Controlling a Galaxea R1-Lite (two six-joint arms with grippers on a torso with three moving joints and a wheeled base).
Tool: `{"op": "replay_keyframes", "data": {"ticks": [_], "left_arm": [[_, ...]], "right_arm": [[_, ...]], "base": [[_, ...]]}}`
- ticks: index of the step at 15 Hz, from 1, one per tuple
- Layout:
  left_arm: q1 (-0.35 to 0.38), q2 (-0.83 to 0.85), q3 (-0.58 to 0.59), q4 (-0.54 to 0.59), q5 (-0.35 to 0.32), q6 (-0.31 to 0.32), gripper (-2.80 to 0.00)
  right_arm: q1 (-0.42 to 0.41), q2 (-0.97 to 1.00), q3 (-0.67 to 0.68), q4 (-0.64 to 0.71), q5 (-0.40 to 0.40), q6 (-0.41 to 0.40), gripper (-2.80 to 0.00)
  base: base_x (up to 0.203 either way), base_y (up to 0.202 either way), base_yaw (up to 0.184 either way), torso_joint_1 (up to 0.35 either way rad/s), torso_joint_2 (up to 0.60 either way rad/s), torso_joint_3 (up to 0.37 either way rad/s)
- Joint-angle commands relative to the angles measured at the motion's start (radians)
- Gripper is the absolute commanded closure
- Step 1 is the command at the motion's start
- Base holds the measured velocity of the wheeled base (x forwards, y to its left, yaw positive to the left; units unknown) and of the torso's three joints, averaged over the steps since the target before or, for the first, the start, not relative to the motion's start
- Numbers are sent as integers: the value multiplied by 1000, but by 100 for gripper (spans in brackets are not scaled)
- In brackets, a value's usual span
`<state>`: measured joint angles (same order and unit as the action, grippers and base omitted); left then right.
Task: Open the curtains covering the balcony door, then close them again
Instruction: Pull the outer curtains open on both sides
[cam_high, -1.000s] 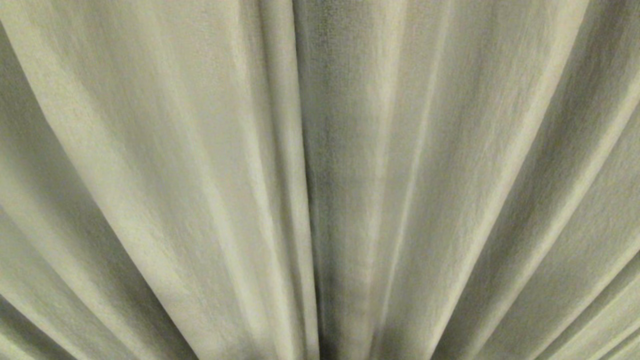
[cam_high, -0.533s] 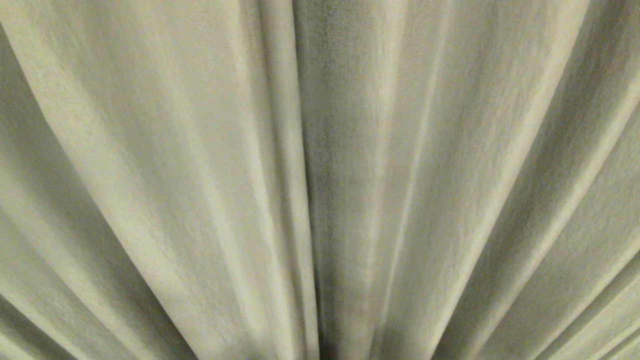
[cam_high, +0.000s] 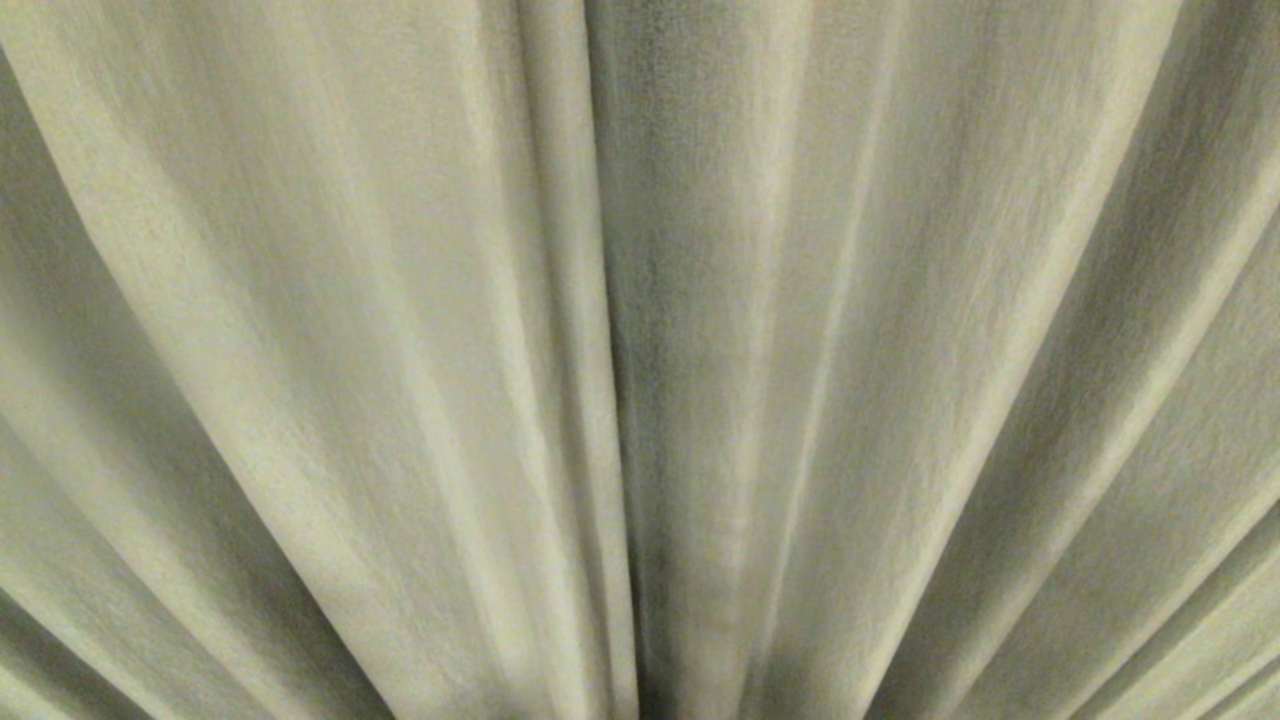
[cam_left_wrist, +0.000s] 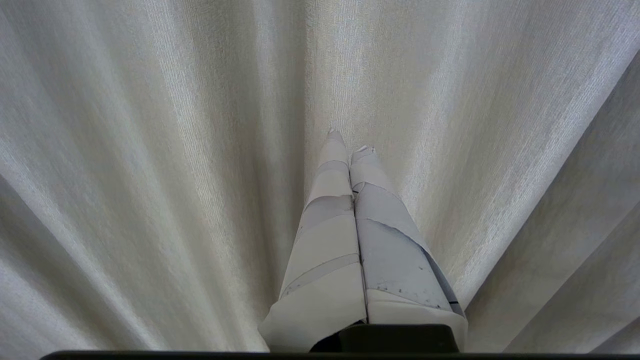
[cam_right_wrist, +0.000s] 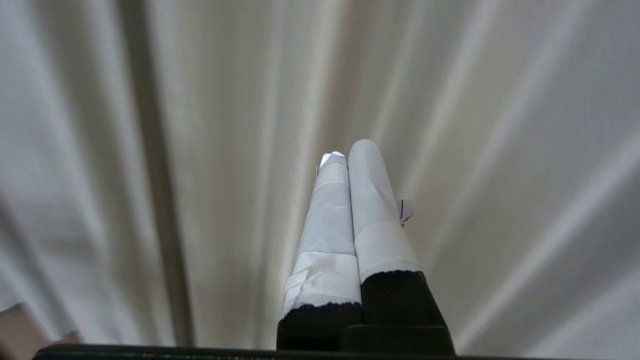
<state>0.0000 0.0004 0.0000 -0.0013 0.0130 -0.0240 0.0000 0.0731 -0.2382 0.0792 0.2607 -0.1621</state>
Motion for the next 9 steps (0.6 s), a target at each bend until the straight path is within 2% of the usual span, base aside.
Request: {"op": "replay_keyframes", "data": {"ticks": [1,6,7,9], "left_arm": [[0,0,0,0,1,-1,0],[0,0,0,0,1,-1,0],[0,0,0,0,1,-1,0],[0,0,0,0,1,-1,0]], "right_arm": [[0,231,-187,15,48,-3,0],[0,728,-689,31,97,-7,0],[0,811,-789,37,100,-8,-280],[1,936,-935,66,104,-10,-280]], "base": [[0,0,0,0,0,0],[0,0,0,0,0,0],[0,0,0,0,0,0],[0,0,0,0,0,0]]}}
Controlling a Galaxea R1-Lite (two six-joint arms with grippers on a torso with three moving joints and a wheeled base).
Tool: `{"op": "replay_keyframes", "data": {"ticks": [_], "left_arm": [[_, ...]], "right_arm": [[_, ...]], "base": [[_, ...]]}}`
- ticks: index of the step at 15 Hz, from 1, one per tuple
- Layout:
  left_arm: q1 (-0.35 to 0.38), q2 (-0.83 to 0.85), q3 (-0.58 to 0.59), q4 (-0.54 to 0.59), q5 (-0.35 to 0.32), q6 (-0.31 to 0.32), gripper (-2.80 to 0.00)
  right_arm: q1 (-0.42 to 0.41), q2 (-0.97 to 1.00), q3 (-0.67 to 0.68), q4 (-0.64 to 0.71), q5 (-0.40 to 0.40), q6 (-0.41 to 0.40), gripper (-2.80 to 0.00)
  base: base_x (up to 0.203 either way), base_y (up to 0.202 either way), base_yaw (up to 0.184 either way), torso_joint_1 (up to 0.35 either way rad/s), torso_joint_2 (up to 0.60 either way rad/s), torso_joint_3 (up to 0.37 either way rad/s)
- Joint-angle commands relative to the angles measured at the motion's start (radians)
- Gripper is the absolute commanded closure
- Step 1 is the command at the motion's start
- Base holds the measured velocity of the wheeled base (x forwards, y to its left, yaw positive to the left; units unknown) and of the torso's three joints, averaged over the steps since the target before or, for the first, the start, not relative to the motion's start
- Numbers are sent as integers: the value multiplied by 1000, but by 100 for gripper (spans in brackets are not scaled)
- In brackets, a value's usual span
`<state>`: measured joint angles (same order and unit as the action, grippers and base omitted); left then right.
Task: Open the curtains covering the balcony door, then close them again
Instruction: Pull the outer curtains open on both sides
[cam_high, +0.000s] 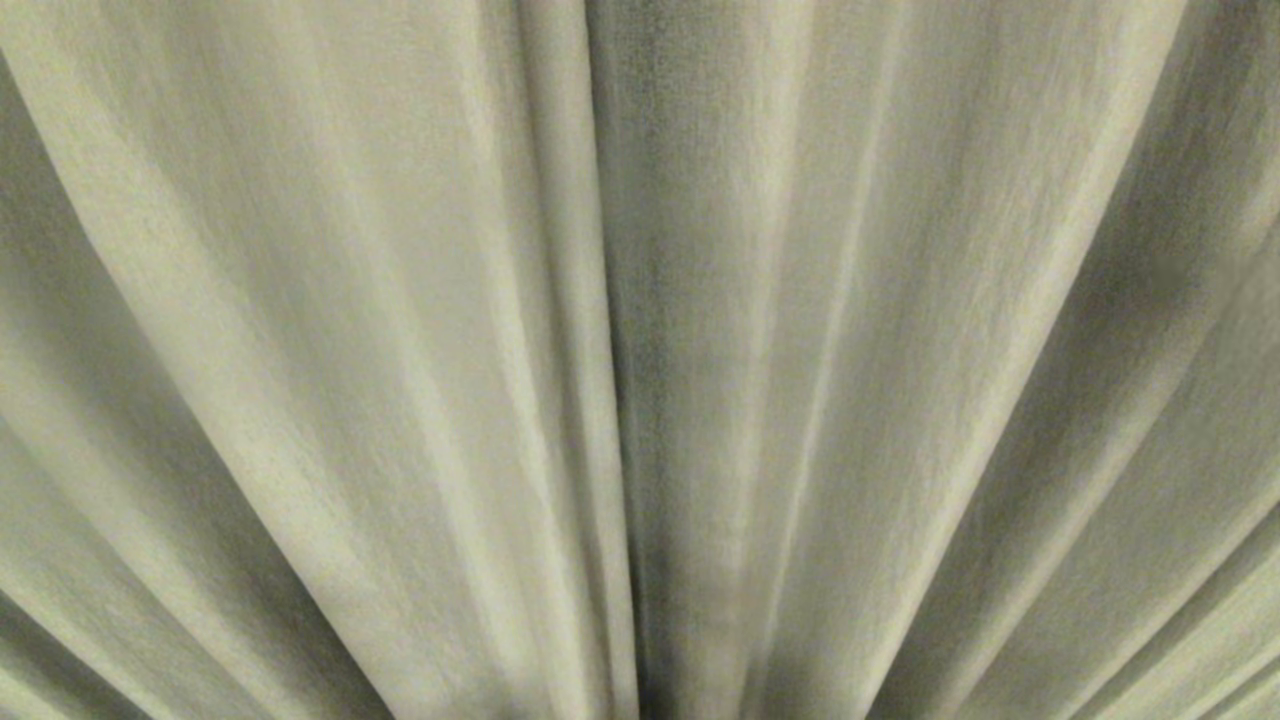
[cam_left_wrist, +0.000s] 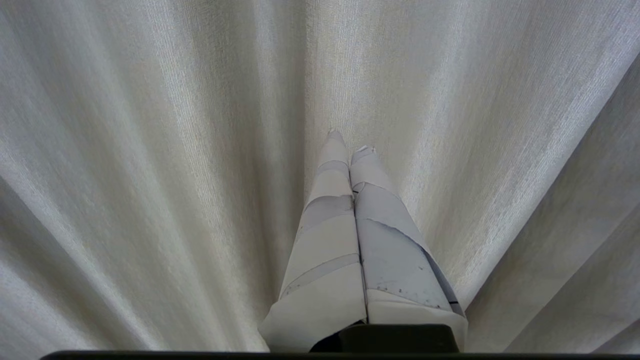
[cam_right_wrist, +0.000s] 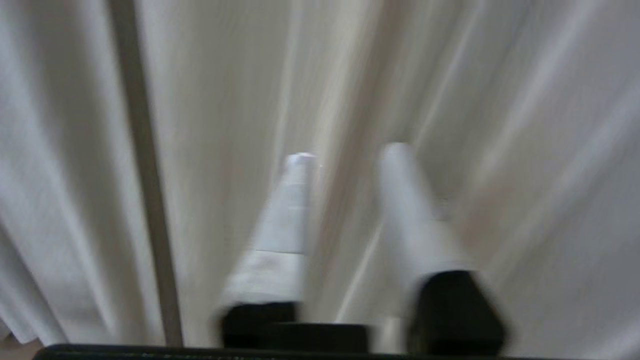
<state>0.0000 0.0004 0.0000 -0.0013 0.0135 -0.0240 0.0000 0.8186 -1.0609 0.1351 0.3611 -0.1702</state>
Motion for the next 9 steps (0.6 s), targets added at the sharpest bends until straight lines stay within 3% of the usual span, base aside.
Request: {"op": "replay_keyframes", "data": {"ticks": [1,7,9], "left_arm": [[0,0,0,0,0,-1,0],[0,0,0,0,0,-1,0],[0,0,0,0,0,-1,0]], "right_arm": [[1,235,-154,19,5,-3,-280],[61,445,-258,-23,11,1,-280],[91,555,-312,-99,16,36,-280]], "base": [[0,0,0,0,0,0],[0,0,0,0,0,0],[0,0,0,0,0,0]]}}
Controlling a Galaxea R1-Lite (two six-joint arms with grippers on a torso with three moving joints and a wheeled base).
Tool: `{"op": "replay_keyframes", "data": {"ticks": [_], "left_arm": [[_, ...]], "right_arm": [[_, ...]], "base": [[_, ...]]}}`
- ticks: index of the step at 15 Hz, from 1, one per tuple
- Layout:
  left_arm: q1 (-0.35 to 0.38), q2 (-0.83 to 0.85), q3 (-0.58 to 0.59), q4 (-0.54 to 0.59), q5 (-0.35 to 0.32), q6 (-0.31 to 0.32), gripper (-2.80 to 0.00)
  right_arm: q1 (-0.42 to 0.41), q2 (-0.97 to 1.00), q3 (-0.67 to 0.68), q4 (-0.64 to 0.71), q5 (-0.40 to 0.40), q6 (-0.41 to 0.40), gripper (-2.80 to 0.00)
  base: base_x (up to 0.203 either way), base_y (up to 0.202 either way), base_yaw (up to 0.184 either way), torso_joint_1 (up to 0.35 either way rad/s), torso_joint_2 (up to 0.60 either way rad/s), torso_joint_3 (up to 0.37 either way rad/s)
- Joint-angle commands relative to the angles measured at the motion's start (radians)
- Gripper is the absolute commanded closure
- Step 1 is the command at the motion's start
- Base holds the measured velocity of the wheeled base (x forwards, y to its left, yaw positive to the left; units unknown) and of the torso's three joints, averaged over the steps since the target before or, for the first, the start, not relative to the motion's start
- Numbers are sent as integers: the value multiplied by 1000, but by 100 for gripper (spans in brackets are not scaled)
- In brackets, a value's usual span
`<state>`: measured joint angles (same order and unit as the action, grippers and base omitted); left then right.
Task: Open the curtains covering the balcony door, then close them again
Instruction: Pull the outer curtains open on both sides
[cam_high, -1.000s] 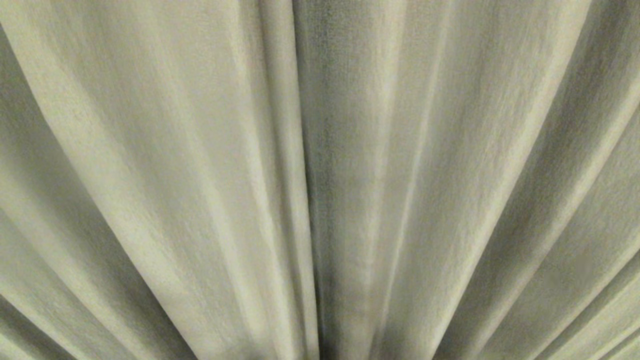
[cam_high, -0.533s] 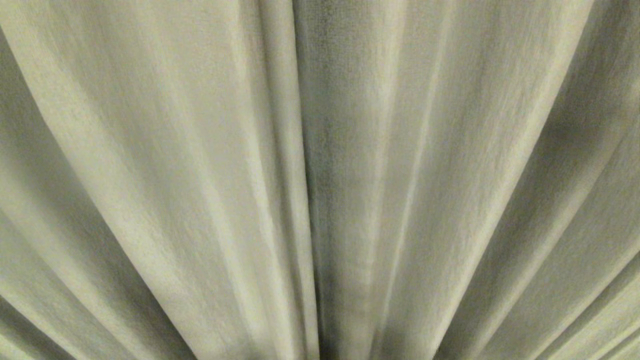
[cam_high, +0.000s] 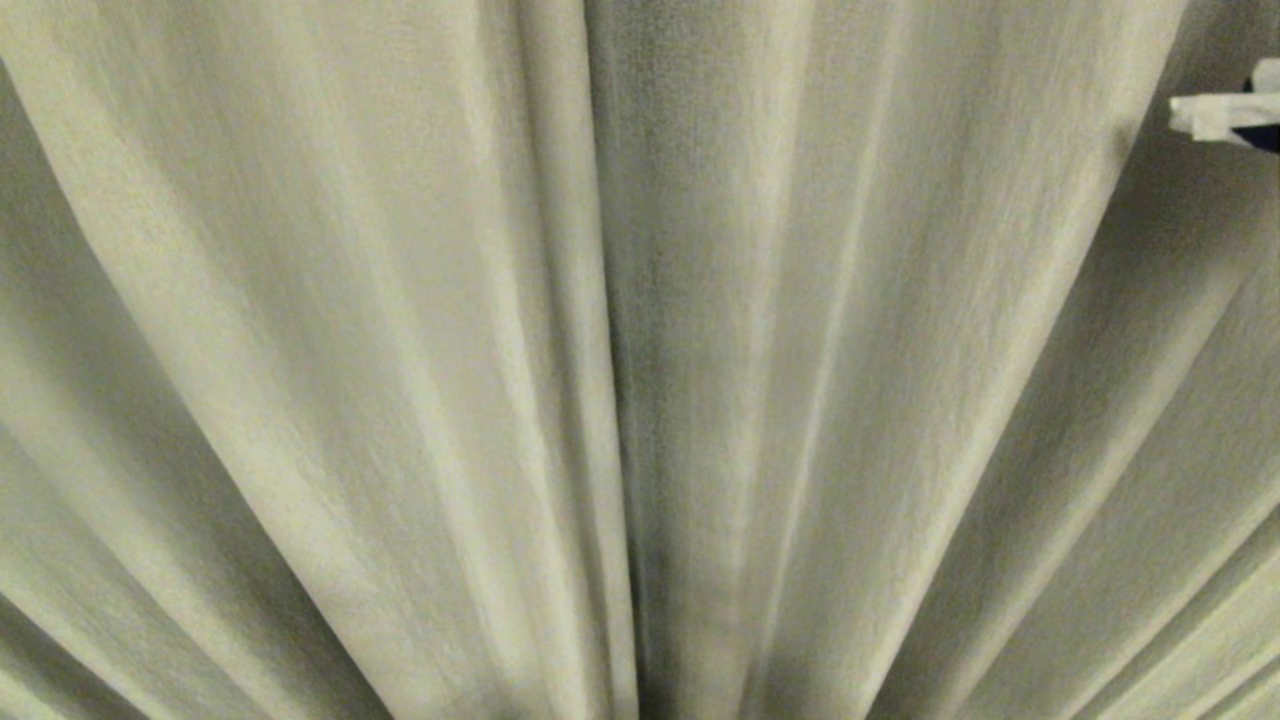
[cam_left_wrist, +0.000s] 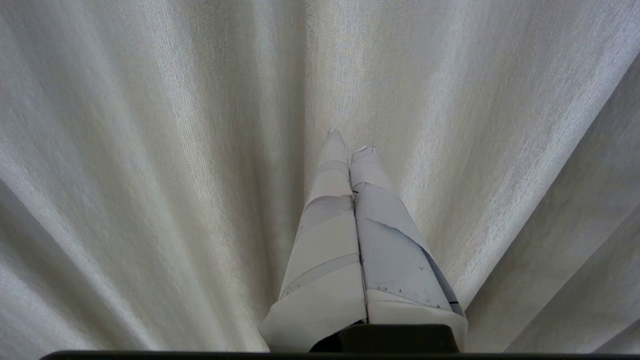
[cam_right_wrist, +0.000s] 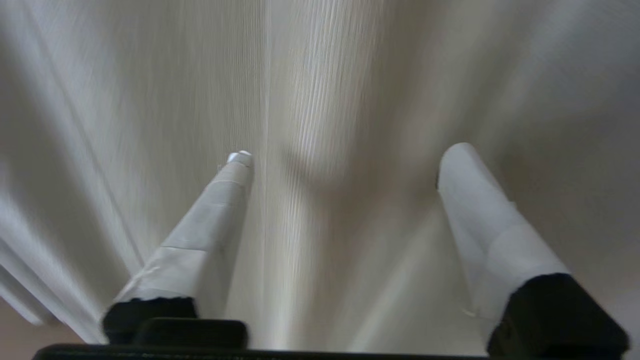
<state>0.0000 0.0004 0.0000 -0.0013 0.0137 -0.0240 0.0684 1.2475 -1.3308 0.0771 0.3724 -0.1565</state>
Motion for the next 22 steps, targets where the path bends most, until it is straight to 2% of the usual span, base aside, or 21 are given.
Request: {"op": "replay_keyframes", "data": {"ticks": [1,3,6,12,15,16,22], "left_arm": [[0,0,0,0,0,-1,0],[0,0,0,0,0,-1,0],[0,0,0,0,1,-1,0],[0,0,0,0,0,-1,0],[0,0,0,0,0,-1,0],[0,0,0,0,0,-1,0],[0,0,0,0,2,-1,0]], "right_arm": [[34,172,-95,-75,15,76,-280],[43,268,-200,-100,37,168,-280],[50,381,-289,-99,44,197,-280],[139,569,-488,-112,36,157,-280],[175,623,-527,-141,22,118,-280],[188,633,-529,-169,20,118,0],[202,623,-531,-177,19,124,0]], "base": [[0,0,0,0,0,0],[0,0,0,0,0,0],[0,0,0,0,0,0],[0,0,0,0,0,0],[0,0,0,0,0,0],[0,0,0,0,0,0],[0,0,0,0,0,0]]}}
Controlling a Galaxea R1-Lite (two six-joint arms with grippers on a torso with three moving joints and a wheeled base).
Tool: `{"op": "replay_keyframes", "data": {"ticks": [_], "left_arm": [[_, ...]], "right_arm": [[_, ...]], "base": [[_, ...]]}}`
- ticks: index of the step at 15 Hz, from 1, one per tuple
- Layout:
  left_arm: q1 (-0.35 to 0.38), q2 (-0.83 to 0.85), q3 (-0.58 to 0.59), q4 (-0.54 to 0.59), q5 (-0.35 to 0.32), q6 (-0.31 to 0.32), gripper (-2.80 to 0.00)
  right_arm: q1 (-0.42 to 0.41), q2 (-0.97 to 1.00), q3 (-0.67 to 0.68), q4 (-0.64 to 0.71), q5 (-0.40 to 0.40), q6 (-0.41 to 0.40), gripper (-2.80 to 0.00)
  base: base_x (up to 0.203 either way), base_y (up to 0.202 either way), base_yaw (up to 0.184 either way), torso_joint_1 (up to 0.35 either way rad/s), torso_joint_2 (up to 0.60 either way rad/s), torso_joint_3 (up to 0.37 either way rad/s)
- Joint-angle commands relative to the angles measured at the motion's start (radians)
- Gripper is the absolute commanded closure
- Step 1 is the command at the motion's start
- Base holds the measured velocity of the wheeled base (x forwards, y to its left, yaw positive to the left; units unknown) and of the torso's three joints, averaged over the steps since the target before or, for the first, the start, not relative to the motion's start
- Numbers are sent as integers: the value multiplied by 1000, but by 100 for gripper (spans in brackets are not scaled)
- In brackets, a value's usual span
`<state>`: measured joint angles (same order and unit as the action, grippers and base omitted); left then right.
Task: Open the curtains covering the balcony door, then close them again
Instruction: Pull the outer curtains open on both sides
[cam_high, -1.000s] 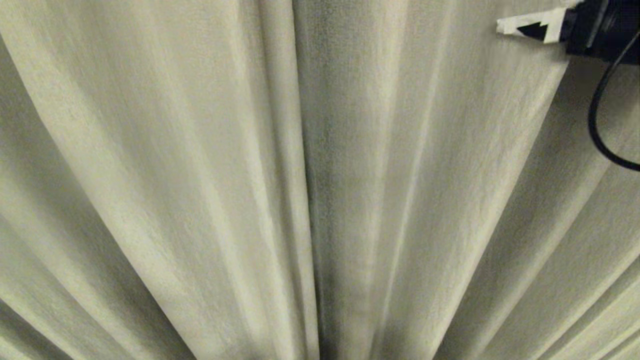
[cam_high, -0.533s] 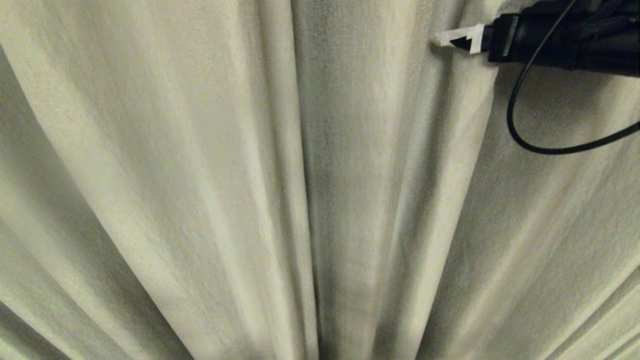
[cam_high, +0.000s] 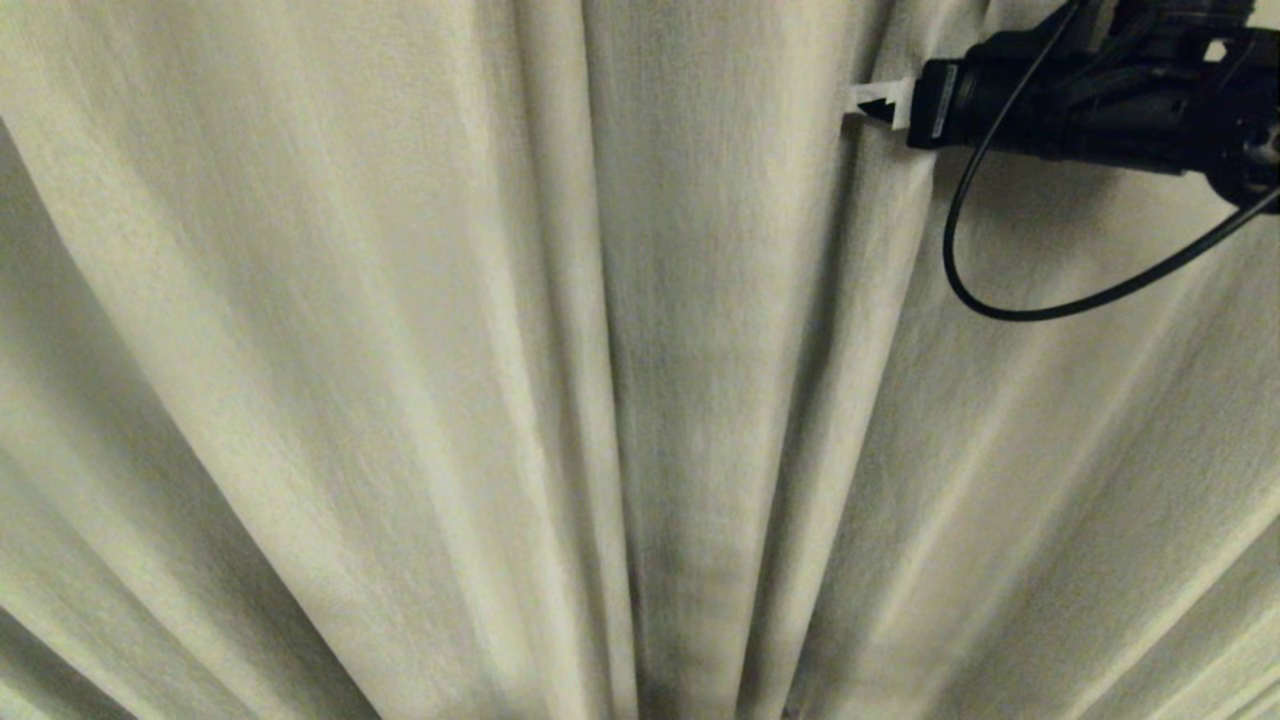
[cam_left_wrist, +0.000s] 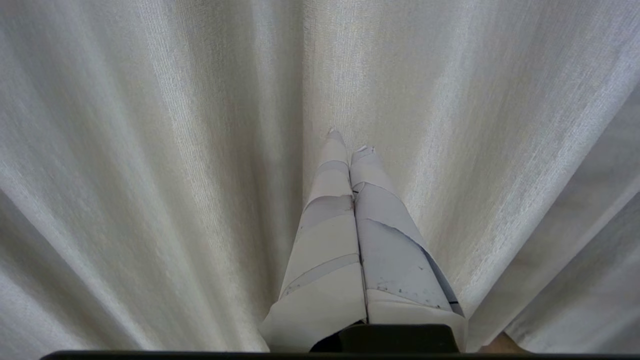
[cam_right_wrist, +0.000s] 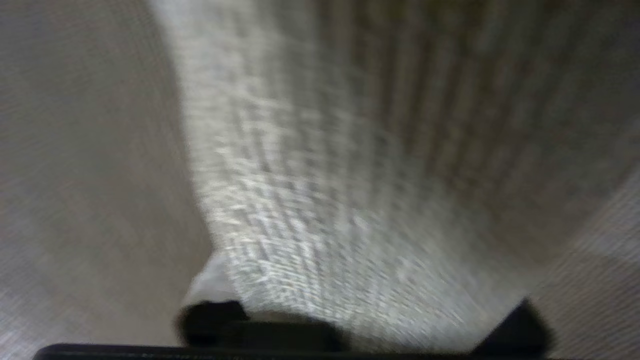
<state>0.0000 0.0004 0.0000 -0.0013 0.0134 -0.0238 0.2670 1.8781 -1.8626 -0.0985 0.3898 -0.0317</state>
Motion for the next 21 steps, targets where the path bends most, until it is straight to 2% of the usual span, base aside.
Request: {"op": "replay_keyframes", "data": {"ticks": [1,4,6,8,11,13,18,21], "left_arm": [[0,0,0,0,0,-1,0],[0,0,0,0,0,-1,0],[0,0,0,0,1,-1,0],[0,0,0,0,1,-1,0],[0,0,0,0,1,-1,0],[0,0,0,0,2,-1,0],[0,0,0,0,0,-1,0],[0,0,0,0,1,-1,0]], "right_arm": [[2,-9,-1,-3,-3,-1,0],[1,-25,-9,2,-34,4,0],[0,-44,-7,5,-86,8,0],[-10,-67,-7,4,-133,54,0],[-62,-118,-2,14,-184,177,0],[-115,-155,7,18,-201,299,0],[-344,-226,45,74,-235,608,0],[-507,-240,46,126,-238,751,0]], "base": [[0,0,0,0,0,0],[0,0,0,0,0,0],[0,0,0,0,0,0],[0,0,0,0,0,0],[0,0,0,0,0,0],[0,0,0,0,0,0],[0,0,0,0,0,0],[0,0,0,0,0,0]]}}
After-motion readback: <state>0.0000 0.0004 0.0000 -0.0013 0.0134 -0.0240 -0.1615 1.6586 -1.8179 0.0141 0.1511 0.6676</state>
